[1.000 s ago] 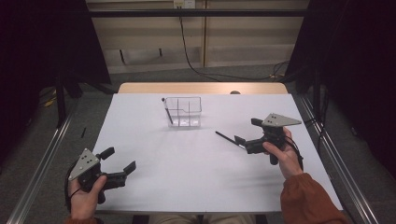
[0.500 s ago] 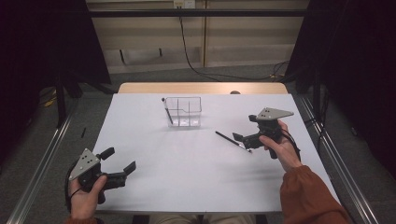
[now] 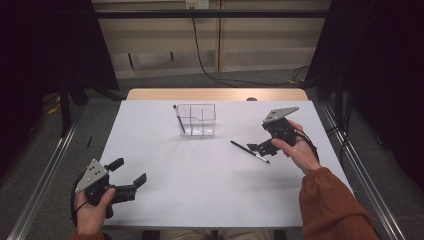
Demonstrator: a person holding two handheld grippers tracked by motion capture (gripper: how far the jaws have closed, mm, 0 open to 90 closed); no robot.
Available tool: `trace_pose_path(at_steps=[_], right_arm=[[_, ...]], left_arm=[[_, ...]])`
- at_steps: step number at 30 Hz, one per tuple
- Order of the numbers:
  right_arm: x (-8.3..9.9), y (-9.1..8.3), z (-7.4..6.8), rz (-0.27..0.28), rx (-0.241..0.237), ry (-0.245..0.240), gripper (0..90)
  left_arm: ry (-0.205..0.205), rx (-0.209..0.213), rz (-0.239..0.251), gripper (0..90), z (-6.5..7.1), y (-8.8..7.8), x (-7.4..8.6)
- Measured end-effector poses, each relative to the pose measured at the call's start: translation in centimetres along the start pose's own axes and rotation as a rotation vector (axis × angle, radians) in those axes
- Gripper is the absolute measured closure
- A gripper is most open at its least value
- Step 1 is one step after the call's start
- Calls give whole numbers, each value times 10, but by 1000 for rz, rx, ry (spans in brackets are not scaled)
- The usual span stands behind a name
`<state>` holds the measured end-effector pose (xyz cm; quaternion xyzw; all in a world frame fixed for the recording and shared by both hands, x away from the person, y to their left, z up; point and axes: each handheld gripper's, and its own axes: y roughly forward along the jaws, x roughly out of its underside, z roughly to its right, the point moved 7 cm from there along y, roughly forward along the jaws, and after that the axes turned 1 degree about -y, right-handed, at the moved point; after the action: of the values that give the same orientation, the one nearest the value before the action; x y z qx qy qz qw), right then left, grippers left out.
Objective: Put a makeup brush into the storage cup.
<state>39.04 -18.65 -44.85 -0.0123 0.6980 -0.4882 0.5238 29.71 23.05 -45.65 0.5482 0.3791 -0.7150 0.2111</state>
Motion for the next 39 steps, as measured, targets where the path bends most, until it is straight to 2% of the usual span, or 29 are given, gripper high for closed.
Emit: trace_pose_path(at_steps=[5, 6, 9, 10, 11, 14, 15, 16, 17, 18, 19, 20, 21, 23, 24, 25, 32, 34, 39], right_arm=[[3, 4, 1, -80, -22, -2, 59], [3, 5, 1, -110, -28, -7, 62], [3, 6, 1, -142, -36, -16, 67], [3, 7, 0, -173, -48, -26, 71], [3, 7, 0, -173, -48, -26, 71], [6, 9, -1, -222, -72, -39, 63], [7, 9, -1, -249, -90, -30, 53], [7, 9, -1, -249, -90, -30, 53], [9, 10, 0, -283, -102, -36, 52], [9, 10, 0, -283, -102, -36, 52], [9, 11, 0, -303, -101, -38, 63], [11, 12, -1, -340, -115, -43, 123], [11, 12, -1, -340, -115, -43, 123], [13, 13, -1, -368, -140, -57, 191], [15, 14, -2, -389, -146, -57, 197], [18, 16, -3, -427, -152, -63, 248], [26, 24, -1, -483, -153, -82, 360], [29, 28, -1, -517, -144, -87, 398], [35, 31, 1, -549, -146, -67, 444]], left_arm=[[-2, 2, -1, 29, 1, 0, 0], [-2, 2, -2, 29, 1, 0, 0], [4, 3, -10, 29, 1, 1, 1], [1, 7, -10, 29, 2, 2, 2], [3, 8, -12, 29, 2, 2, 2], [2, 9, -11, 29, 2, 2, 2], [1, 9, -11, 29, 2, 2, 2], [1, 8, -11, 29, 2, 2, 2], [5, 9, -12, 29, 2, 2, 2], [5, 9, -12, 30, 2, 2, 2], [5, 8, -11, 30, 2, 2, 2], [5, 8, -13, 29, 2, 2, 2], [8, 8, -13, 29, 2, 2, 1], [4, 14, -11, 29, 2, 3, 1], [2, 15, -12, 30, 3, 3, 1], [-2, 15, -12, 30, 3, 3, 1], [-7, 3, -22, 30, -1, 3, 3], [-10, 5, -19, 31, 0, 3, 3], [-8, 3, -23, 30, 0, 5, 2]])
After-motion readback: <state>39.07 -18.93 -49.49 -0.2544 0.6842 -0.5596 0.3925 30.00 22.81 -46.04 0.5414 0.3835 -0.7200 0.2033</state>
